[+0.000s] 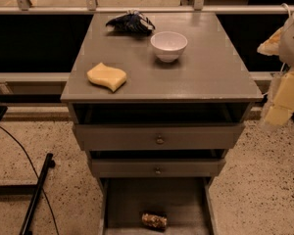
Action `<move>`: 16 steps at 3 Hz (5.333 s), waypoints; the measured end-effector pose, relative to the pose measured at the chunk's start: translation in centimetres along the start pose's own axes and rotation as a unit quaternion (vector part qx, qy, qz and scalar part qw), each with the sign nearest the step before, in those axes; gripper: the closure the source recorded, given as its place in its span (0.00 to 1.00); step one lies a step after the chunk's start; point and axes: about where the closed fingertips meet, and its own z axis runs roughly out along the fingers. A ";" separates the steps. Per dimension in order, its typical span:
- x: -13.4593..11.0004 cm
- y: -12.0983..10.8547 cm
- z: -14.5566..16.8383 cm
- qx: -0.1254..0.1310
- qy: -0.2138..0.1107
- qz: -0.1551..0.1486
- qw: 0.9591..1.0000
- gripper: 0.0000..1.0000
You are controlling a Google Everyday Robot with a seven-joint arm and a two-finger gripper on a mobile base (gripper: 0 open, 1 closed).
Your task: Pick orange can from bottom drawer and place on counter
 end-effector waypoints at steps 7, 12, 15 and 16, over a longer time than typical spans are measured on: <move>-8.3 10.8 17.8 -0.049 -0.187 -0.056 0.980 0.00; -5.5 11.9 37.3 -0.015 -0.366 -0.056 0.929 0.00; 3.4 15.3 56.5 -0.046 -0.288 -0.100 0.951 0.00; 3.8 14.2 59.0 -0.052 -0.315 -0.122 0.940 0.00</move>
Offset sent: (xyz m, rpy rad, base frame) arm 0.0091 0.0095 -0.0131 0.0732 -0.0210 0.0346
